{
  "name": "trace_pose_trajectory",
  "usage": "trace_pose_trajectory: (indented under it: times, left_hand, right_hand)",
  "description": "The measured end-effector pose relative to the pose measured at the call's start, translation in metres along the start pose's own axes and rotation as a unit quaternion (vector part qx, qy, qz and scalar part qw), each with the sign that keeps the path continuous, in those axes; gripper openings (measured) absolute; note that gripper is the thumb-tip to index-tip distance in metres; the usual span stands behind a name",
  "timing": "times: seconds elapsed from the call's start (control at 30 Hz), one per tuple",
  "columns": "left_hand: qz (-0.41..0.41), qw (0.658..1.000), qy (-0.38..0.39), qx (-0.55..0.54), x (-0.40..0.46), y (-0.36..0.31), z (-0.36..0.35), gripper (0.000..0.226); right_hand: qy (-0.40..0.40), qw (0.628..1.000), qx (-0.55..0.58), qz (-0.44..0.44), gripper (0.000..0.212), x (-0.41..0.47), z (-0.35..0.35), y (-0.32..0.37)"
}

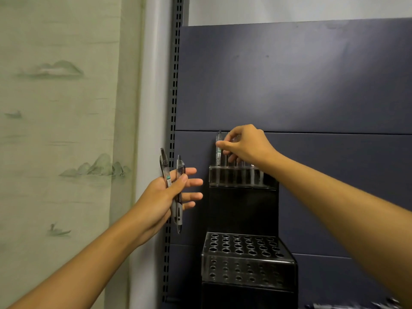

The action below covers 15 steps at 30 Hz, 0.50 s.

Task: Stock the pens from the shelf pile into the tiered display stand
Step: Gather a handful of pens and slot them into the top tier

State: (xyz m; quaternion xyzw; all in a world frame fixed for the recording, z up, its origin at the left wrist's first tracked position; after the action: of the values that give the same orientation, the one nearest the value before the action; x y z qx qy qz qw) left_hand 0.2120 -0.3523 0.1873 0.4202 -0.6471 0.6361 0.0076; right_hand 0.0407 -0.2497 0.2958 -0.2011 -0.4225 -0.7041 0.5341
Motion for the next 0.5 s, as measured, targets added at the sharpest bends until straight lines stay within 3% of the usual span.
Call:
trace_pose_trajectory:
  times: [0.13, 0.27, 0.5]
  left_hand:
    - [-0.006, 1.0, 0.008, -0.018, 0.002, -0.005, -0.013, 0.023]
    - [-0.009, 0.999, 0.034, -0.017, 0.004, -0.008, -0.034, 0.021]
    - [-0.024, 0.998, 0.057, 0.017, 0.004, -0.01, -0.068, 0.023]
  right_hand:
    - [0.032, 0.997, 0.033, 0.061, 0.022, -0.022, 0.008, 0.018]
    - [0.087, 0.991, -0.002, 0.106, 0.027, -0.037, 0.005, 0.027]
    - [0.084, 0.992, 0.045, 0.085, 0.026, -0.054, 0.008, 0.016]
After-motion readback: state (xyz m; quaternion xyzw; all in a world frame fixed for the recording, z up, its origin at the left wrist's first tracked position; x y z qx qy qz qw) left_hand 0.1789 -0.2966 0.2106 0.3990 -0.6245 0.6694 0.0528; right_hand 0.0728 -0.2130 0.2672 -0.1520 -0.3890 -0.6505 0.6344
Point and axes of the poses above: each hand's wrist, its own x-axis towards the middle knuckle, its own z-axis out of the back of the hand, y = z × x, the point moved 2 cm from there along x, towards the middle knuckle, and after that the axes turned 6 degrees about -x, right-handed, at the moved point
